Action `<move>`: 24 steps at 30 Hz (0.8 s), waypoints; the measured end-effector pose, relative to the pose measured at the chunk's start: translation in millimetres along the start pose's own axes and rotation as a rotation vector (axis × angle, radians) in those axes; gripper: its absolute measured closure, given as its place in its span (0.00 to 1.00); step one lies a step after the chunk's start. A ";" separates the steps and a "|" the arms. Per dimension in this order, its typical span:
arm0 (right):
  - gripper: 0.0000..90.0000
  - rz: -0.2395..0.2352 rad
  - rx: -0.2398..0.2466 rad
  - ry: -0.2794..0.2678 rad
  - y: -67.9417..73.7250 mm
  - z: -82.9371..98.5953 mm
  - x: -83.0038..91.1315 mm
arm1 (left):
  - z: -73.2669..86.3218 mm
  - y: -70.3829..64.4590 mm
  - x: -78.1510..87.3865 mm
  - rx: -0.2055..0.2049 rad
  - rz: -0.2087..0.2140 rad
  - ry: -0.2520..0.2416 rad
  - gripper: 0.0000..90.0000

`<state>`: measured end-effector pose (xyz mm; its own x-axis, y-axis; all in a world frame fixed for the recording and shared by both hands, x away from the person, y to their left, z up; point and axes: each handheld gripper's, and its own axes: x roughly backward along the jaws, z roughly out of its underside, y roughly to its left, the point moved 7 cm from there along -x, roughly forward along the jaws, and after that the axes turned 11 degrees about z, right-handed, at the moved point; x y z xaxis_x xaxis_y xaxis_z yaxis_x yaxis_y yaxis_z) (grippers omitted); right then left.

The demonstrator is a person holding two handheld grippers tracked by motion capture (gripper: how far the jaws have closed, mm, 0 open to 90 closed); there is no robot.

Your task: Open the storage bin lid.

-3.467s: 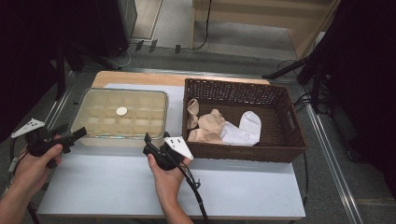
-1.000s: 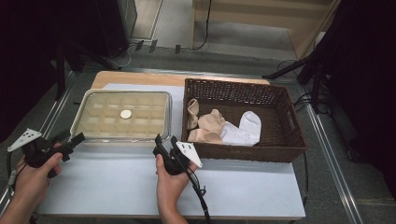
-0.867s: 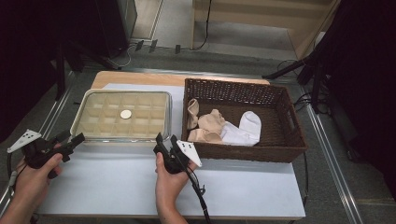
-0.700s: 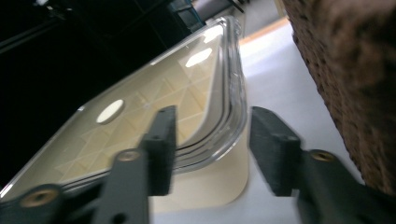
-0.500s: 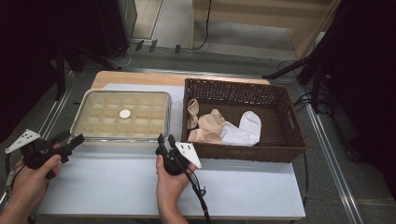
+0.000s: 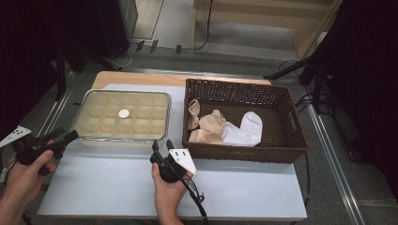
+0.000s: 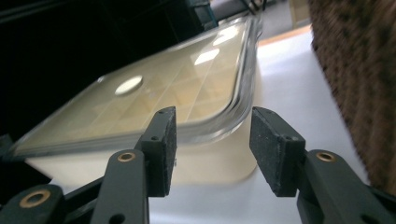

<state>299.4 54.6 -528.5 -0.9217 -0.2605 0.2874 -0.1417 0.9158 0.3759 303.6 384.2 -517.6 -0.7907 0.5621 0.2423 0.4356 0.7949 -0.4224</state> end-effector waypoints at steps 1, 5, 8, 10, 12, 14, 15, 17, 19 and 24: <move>0.57 -0.002 -0.004 -0.006 -0.7 -3.0 -1.6 | -0.4 0.2 -2.2 -0.008 0.003 0.011 0.28; 0.54 0.012 -0.004 0.007 -1.6 -8.6 -11.9 | -1.3 2.2 -14.1 -0.017 0.012 0.035 0.20; 0.55 0.033 -0.007 0.008 -2.2 -8.5 -17.0 | -2.1 2.0 -22.4 0.005 0.035 0.046 0.16; 0.53 0.021 0.006 0.009 1.0 -6.5 -18.5 | -1.7 3.0 -26.3 0.013 0.036 0.062 0.16; 0.52 0.020 0.000 0.029 2.5 -2.5 -20.8 | -1.2 2.7 -28.6 0.010 0.034 0.076 0.17; 0.53 0.014 -0.009 0.030 4.2 -0.9 -21.7 | -1.8 1.0 -29.4 0.002 0.030 0.077 0.21; 0.53 0.019 -0.003 0.027 4.3 -1.3 -21.8 | -2.0 1.0 -29.0 -0.002 0.022 0.082 0.21; 0.56 0.020 0.003 0.028 3.1 -2.4 -21.9 | -3.6 1.7 -27.3 -0.014 0.014 0.078 0.24; 0.58 0.012 -0.002 0.029 2.2 -4.0 -22.2 | -6.1 1.7 -25.6 -0.011 0.014 0.062 0.27; 0.59 -0.002 -0.001 0.025 1.9 -6.2 -21.8 | -7.3 1.2 -23.2 -0.038 0.005 0.066 0.29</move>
<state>321.4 60.1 -528.5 -0.9119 -0.2702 0.3087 -0.1432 0.9148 0.3776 325.6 373.8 -517.3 -0.7588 0.5789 0.2983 0.4562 0.7994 -0.3909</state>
